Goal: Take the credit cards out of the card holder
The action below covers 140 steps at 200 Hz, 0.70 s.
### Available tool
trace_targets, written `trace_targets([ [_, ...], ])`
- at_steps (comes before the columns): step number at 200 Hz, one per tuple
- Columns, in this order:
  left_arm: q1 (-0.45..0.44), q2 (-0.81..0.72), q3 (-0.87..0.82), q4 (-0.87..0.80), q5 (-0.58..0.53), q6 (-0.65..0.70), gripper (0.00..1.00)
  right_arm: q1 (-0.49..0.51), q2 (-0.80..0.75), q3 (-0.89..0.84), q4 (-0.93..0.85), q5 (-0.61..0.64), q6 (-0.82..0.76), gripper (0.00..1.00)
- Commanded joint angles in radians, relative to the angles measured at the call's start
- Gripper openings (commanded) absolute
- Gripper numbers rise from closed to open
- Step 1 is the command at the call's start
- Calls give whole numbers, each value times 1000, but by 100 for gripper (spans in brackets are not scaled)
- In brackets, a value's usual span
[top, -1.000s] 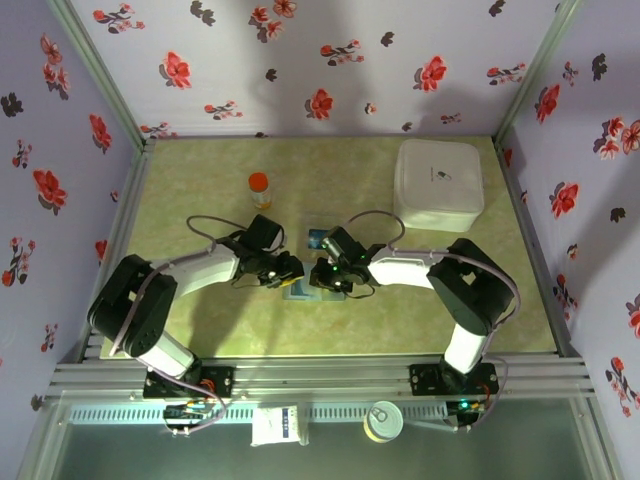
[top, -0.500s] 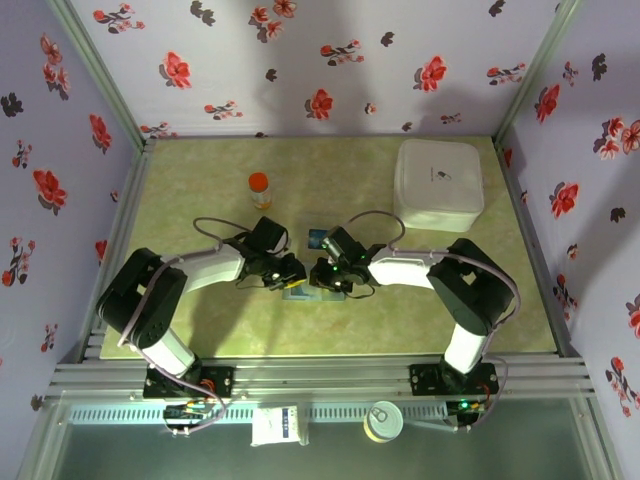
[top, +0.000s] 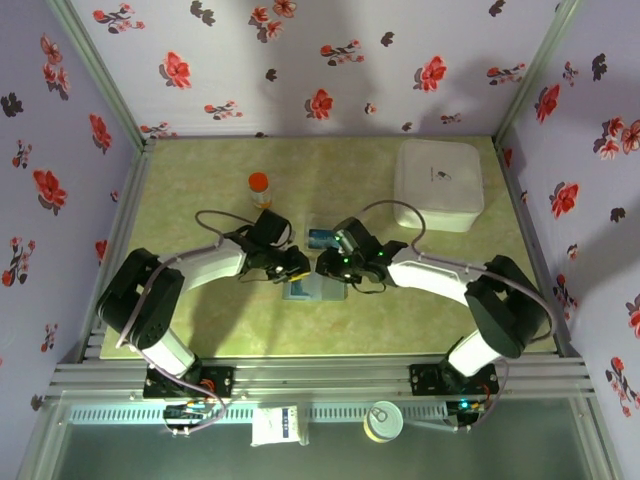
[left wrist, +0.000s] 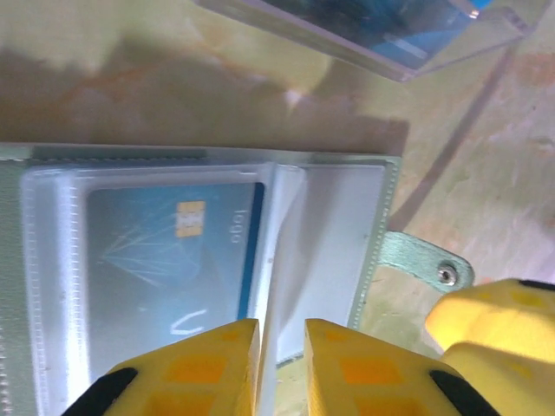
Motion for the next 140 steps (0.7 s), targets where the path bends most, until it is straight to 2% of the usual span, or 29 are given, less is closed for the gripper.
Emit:
trace_targets([
  [1,-22,6,47,-38,25,11,22,-28,-51,-38,-55,53,-21,31],
  [34,-49,46,90,-39,32,10,26,-57,-118,-53,-94,75,-41,32],
  [55,-60,76,116,-36,35,11,34,-69,-147,-53,-127,95,-54,33],
  [86,-71,118,150,-32,46,16,41,-89,-173,-51,-163,105,-71,34],
  [140,-87,184,198,-13,73,13,46,-99,-194,-54,-176,104,-78,36],
])
